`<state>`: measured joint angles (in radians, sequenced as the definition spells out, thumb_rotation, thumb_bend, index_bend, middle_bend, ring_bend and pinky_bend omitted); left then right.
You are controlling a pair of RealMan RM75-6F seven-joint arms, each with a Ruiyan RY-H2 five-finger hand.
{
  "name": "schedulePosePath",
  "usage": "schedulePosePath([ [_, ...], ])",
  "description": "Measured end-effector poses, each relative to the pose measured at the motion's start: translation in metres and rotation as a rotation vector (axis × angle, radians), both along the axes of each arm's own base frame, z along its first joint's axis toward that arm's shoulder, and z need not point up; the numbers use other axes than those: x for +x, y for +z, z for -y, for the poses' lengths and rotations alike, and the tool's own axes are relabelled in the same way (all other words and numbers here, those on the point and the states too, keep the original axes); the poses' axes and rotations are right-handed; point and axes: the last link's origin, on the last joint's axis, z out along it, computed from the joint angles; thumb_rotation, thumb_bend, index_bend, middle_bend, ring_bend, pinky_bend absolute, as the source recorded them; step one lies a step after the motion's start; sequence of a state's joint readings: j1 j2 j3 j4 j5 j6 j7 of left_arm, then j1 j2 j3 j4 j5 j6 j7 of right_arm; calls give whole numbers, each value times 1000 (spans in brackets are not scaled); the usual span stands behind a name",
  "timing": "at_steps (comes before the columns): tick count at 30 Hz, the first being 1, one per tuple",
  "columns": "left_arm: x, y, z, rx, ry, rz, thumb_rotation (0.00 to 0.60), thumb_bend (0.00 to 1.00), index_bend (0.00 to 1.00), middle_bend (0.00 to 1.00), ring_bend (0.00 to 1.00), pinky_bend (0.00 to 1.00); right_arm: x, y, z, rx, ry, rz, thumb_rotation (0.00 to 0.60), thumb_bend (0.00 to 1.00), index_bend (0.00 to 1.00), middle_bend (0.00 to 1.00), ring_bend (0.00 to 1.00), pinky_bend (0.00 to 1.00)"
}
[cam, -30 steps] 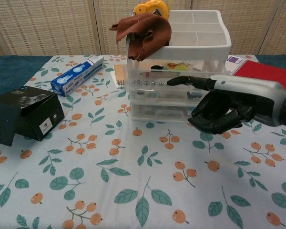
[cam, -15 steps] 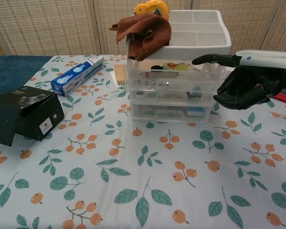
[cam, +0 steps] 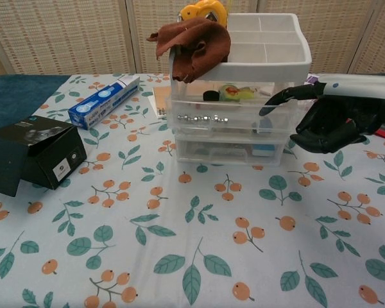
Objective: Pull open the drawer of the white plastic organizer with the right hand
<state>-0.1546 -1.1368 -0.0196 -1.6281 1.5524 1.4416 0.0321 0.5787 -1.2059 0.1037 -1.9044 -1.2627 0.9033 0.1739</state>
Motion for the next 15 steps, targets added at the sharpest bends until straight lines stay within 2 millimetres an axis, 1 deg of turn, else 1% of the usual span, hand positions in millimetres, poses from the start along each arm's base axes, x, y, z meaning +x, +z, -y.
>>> schedulePosePath([
  [15,3,-1,-2,-2,-9,-4,600,205,103,23,75,109,-3,4,-33,41,38,11,600,519,221,860,898,926],
])
